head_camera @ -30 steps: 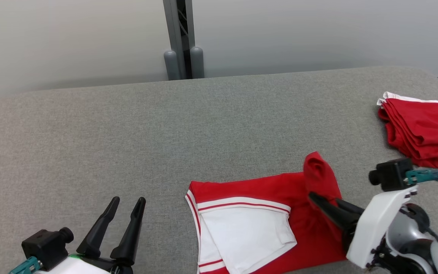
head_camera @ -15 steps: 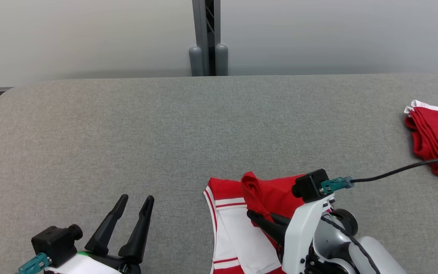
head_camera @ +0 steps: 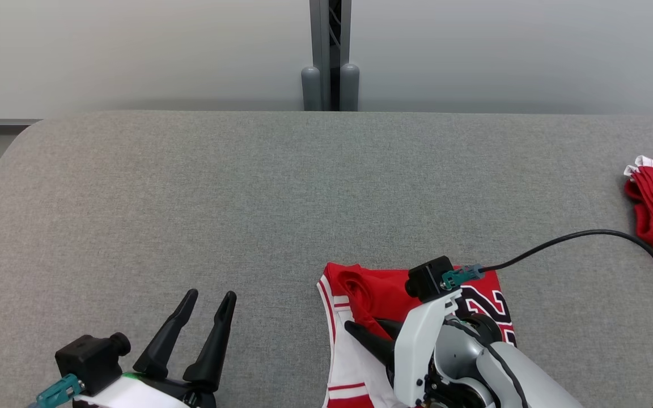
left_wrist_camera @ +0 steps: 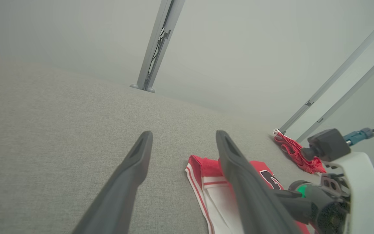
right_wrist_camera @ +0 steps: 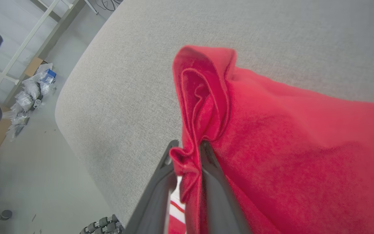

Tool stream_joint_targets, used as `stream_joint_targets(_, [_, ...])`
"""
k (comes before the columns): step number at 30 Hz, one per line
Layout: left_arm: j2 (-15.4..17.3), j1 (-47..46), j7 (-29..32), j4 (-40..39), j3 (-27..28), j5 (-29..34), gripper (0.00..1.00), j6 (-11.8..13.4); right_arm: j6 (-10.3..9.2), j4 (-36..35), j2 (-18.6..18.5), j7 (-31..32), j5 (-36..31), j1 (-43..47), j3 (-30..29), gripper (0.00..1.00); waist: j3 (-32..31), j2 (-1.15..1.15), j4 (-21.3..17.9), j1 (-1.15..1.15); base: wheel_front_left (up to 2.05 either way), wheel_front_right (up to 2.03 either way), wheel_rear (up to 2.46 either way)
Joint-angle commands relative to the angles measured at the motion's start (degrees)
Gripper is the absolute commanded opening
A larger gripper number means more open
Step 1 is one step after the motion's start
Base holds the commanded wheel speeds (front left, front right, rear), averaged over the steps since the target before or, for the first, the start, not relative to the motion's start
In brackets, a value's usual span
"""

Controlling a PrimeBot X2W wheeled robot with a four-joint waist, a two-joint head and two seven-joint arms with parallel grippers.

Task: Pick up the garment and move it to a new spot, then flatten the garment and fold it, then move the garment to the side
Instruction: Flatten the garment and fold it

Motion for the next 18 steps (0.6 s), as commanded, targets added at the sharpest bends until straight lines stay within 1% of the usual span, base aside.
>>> stream_joint_targets(1, [0.01, -1.14, -0.04, 0.15, 0.00, 0.08, 1.00, -0.49, 0.01, 0.86, -0.21, -0.93, 0.88, -1.03, 0.70, 0.68, -0.01, 0.00, 0.07, 0.00, 0.00, 0.00, 0.00])
stream_joint_targets(2, [-0.02, -1.11, -0.02, 0.23, -0.05, 0.07, 1.00, -0.41, 0.01, 1.56, -0.20, -1.55, 1.62, -1.54, 1.32, 1.00, -0.04, 0.00, 0.11, 0.00, 0.00, 0.00, 0.00])
stream_joint_targets(6, [-0.09, -1.03, 0.00, 0.46, -0.23, -0.07, 1.00, -0.36, 0.01, 3.17, -0.22, -3.47, 3.98, -3.56, 3.83, 1.00, -0.20, 0.00, 0.01, 0.00, 0.00, 0.00, 0.00])
stream_joint_targets(10, [0.04, -0.65, -0.25, 0.57, -0.19, -0.10, 1.00, -0.20, 0.01, 2.90, -0.22, -5.77, 4.78, -5.48, 4.91, 1.00, -0.39, 0.00, -0.51, 0.00, 0.00, 0.00, 0.00])
stream_joint_targets(13, [0.10, -0.44, -0.46, 0.45, -0.20, 0.06, 1.00, -0.08, 0.01, 1.61, -0.26, -8.46, 4.40, -6.86, 3.80, 1.00, -0.50, 0.00, -1.16, 0.00, 0.00, 0.00, 0.00])
stream_joint_targets(18, [-0.02, -0.80, -0.60, 0.23, -0.73, 0.61, 1.00, 0.07, 0.01, 0.70, -0.49, -12.54, -0.82, -8.18, -1.03, 1.00, -0.53, 0.00, -2.41, 0.00, 0.00, 0.00, 0.00])
